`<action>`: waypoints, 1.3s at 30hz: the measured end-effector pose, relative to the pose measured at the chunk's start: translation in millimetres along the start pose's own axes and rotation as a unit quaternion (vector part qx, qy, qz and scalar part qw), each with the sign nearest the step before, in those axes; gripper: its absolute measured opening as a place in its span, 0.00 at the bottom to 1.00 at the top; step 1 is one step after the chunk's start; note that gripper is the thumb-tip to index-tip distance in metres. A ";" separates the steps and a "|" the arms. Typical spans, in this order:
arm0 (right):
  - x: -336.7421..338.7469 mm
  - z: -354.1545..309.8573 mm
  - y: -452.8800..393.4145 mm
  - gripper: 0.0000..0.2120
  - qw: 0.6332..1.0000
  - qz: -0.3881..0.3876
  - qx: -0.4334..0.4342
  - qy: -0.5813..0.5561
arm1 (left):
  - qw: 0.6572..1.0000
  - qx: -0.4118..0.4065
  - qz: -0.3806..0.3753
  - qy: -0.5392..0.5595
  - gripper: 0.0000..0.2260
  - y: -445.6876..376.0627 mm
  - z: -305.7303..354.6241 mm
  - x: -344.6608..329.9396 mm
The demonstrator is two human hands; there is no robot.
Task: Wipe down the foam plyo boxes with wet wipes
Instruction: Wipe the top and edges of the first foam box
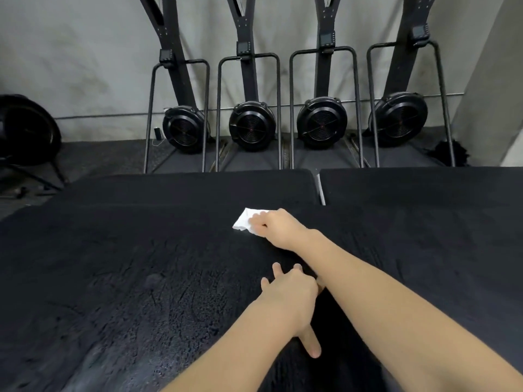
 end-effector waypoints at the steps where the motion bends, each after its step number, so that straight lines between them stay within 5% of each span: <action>1: 6.2 8.6 2.4 0.14 1.000 0.003 0.008 0.016 | 1.000 0.001 -0.008 -0.012 0.56 -0.2 -0.4 -0.1; 9: 67.0 166.2 82.8 0.13 0.977 0.123 -0.163 0.059 | 0.999 0.001 -0.017 -0.041 0.56 -3.0 1.0 0.8; 16: 87.6 221.1 143.2 0.16 0.903 0.157 -0.367 0.161 | 0.998 0.007 -0.018 -0.059 0.57 -3.3 1.2 0.9; 21: 63.8 140.7 114.1 0.19 0.953 0.161 -0.197 0.162 | 0.997 0.011 -0.014 -0.077 0.58 -4.6 1.2 1.5; 27: 40.1 119.2 102.4 0.14 0.975 0.141 -0.139 0.097 | 0.995 0.015 -0.015 -0.098 0.60 -7.1 0.2 1.5; 36: 108.9 233.3 132.9 0.14 0.922 0.144 -0.329 0.144 | 0.994 0.024 -0.030 -0.106 0.60 -11.6 0.3 -0.4; 39: 100.1 215.6 111.0 0.16 0.926 0.132 -0.312 0.166 | 0.993 0.025 -0.026 -0.108 0.60 -12.7 0.7 1.6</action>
Point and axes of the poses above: each hand's wrist, its own y-axis away from the middle knuckle, its own x-axis out of the back of the hand, z = x × y, the point moved 8 cm from there along -y, towards the middle knuckle, and after that the axes turned 6 degrees about -x, right-handed, at the moved point
